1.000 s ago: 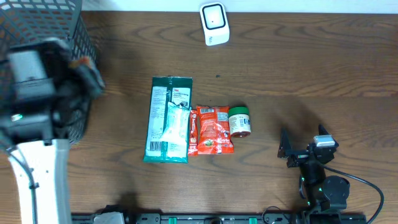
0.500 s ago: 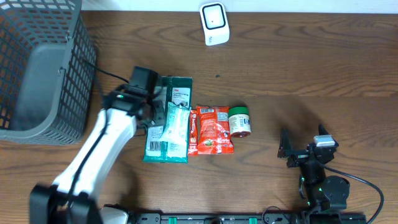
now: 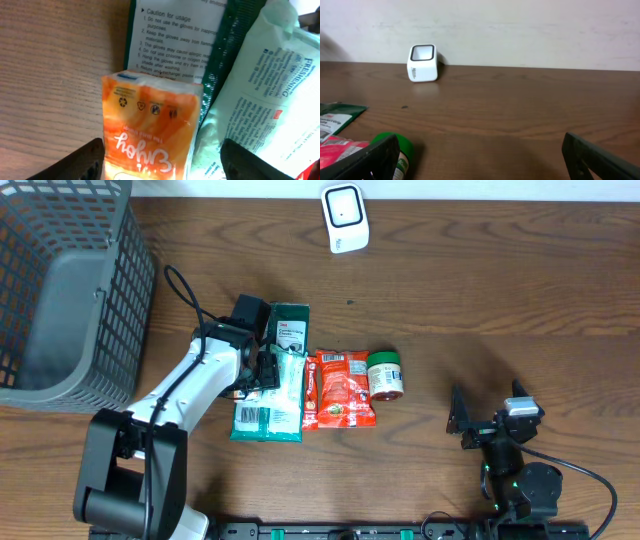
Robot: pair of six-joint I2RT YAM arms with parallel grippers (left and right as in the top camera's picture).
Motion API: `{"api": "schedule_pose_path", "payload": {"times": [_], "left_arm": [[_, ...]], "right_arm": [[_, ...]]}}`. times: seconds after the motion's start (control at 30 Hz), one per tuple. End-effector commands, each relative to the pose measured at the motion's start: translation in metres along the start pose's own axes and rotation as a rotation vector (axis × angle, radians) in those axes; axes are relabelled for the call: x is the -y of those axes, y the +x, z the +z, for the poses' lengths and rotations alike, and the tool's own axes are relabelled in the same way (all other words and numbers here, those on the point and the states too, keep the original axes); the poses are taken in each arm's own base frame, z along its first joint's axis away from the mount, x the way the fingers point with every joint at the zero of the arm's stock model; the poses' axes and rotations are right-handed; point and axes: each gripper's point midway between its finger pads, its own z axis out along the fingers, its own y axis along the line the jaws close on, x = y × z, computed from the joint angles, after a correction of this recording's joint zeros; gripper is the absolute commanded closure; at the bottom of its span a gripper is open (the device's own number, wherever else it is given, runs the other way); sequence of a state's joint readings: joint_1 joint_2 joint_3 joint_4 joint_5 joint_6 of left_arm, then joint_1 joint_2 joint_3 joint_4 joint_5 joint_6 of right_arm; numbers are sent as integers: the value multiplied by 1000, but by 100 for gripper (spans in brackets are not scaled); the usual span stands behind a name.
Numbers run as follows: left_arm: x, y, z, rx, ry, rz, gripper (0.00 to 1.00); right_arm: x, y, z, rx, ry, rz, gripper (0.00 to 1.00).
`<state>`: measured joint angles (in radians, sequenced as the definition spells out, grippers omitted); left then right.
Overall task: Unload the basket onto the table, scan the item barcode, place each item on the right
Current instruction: 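Lay the tissue pack left of the wipes pack and release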
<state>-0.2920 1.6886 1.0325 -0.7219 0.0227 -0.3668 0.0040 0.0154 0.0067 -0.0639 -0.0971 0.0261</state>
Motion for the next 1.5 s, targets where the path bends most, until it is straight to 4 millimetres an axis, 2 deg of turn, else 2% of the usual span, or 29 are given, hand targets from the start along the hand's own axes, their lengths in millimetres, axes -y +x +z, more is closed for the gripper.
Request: {"api": "schedule_pose_path", "payload": {"times": [0.0, 0.33, 0.5, 0.57, 0.6, 0.83, 1.47], "left_arm": [[2, -8, -21, 61, 20, -2, 23], [6, -25, -93, 282, 113, 3, 22], [-15, -34, -122, 417, 39, -28, 22], [-15, -34, -125, 426, 42, -29, 21], [-15, -34, -125, 425, 42, -28, 15], [-16, -33, -123, 416, 37, -28, 9], [-13, -38, -125, 440, 49, -31, 7]], "right_arm": [[3, 1, 0, -2, 12, 4, 1], [3, 1, 0, -2, 12, 4, 1], [3, 1, 0, -2, 12, 4, 1], [3, 1, 0, -2, 12, 4, 1], [3, 1, 0, -2, 12, 4, 1], [3, 1, 0, -2, 12, 4, 1], [3, 1, 0, -2, 12, 4, 1]]}}
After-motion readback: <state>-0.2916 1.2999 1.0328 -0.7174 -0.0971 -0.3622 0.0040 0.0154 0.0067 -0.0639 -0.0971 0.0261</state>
